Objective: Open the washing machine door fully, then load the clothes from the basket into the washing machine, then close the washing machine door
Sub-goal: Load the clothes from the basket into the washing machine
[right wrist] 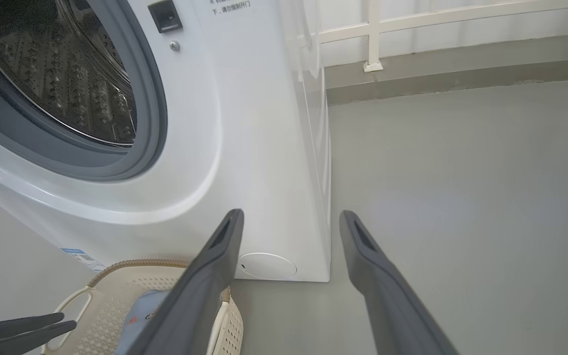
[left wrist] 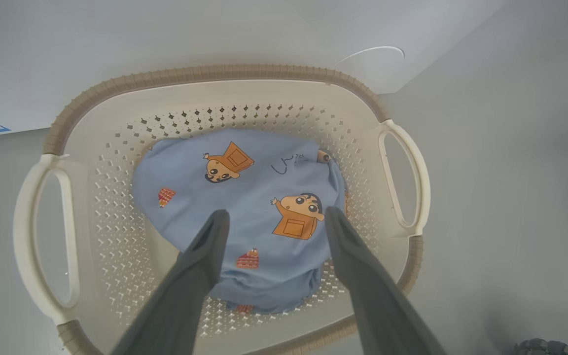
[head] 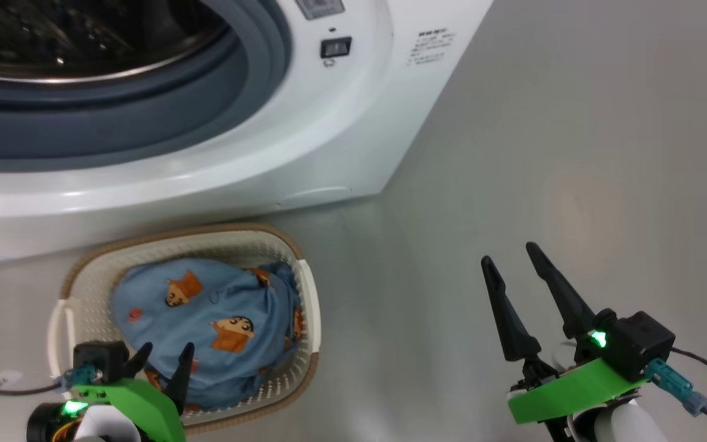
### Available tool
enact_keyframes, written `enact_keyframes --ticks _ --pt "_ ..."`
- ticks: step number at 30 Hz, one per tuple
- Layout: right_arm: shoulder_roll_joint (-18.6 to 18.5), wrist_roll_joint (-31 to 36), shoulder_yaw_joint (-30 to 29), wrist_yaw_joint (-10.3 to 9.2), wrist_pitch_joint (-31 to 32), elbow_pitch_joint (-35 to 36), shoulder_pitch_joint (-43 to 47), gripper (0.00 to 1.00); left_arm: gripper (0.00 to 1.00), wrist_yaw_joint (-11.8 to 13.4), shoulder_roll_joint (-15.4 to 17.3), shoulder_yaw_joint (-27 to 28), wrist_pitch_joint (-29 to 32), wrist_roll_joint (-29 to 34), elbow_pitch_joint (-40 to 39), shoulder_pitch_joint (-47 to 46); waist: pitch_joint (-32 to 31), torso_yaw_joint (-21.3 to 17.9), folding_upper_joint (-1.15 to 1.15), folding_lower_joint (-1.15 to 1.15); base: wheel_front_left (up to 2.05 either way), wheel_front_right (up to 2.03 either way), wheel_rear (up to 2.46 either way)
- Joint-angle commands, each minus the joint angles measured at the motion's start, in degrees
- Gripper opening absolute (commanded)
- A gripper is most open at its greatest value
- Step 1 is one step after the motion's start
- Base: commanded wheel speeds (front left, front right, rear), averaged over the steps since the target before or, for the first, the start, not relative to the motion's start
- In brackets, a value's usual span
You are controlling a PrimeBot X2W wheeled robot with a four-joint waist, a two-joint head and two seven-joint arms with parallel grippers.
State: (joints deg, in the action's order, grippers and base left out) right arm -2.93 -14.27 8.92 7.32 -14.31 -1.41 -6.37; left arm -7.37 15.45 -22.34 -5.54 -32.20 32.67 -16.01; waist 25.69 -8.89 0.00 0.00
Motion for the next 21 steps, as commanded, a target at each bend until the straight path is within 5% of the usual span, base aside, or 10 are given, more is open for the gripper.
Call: enact_keyframes --ticks 1,21 --pt "0.0 -0.4 1.4 0.17 -0.7 1.8 -0.9 1.0 1.0 -0.1 2.3 0.0 -0.6 -1.3 1.2 -2.3 4.6 -3.0 0.0 0.0 0.0 0.0 0.0" --pt "0.0 3.6 0.2 0.17 -0.7 6.3 -3.5 1.0 1.0 -0.1 6.5 -16.6 -5.1 -12.5 17.6 -19.5 16.2 -3.1 0.0 0.0 0.0 0.0 0.0"
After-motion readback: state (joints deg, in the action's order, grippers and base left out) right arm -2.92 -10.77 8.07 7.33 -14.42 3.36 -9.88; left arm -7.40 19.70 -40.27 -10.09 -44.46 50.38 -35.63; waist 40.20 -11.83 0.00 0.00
